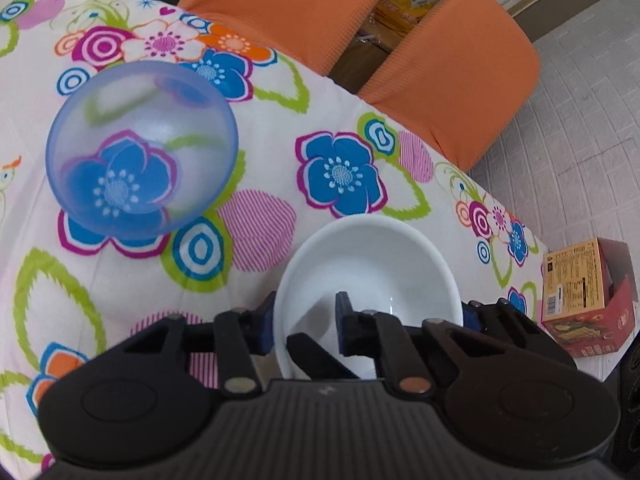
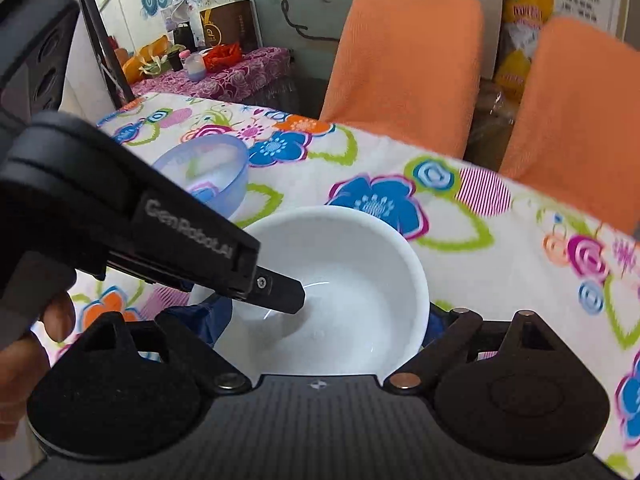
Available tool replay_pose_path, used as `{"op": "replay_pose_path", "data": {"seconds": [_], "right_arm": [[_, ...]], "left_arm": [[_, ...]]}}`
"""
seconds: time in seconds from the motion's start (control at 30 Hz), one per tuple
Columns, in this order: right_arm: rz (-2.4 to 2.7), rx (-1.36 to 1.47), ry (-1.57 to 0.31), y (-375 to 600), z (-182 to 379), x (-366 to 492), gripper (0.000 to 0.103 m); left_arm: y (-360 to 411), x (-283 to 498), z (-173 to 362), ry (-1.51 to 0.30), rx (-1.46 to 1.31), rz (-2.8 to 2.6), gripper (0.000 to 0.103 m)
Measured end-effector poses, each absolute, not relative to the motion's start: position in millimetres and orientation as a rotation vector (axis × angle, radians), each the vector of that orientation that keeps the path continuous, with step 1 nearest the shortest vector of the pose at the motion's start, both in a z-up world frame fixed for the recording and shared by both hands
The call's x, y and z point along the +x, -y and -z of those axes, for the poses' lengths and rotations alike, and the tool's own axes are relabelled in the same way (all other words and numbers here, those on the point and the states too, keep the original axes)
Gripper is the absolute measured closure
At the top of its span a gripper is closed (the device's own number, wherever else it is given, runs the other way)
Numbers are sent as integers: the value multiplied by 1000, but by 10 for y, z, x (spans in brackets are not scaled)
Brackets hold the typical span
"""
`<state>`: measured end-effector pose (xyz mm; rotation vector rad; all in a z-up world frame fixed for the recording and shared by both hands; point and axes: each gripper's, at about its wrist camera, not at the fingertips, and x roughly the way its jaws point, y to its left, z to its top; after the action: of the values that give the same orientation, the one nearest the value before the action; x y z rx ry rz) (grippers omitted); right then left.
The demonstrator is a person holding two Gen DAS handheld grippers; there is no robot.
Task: Organize plates and bowls
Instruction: 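Close the left tool on the white bowl rim and lift it, then lower the white bowl into the steel bowl and open the left tool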
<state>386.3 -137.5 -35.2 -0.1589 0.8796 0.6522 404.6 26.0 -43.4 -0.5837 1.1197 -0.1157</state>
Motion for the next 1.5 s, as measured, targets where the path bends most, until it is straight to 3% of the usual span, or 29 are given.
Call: {"op": "replay_pose_path", "data": {"seconds": [0.37,0.93,1.03,1.5], "right_arm": [[-586,-163,-881,1499,91,3017,23],[-491,-76,-908,1891,505,2930,27],[-566,-75,-875,1748,454,2840,30],[-572,-84,-872,1722,10,2617,28]], "left_arm": [[-48,3267,200,-1141,-541,216,94],[-9,3297,447,-1162,-490,205,93],[35,3320,446,-1170,-469,228,92],[175,3079,24,-1173,-364,289,92]]}}
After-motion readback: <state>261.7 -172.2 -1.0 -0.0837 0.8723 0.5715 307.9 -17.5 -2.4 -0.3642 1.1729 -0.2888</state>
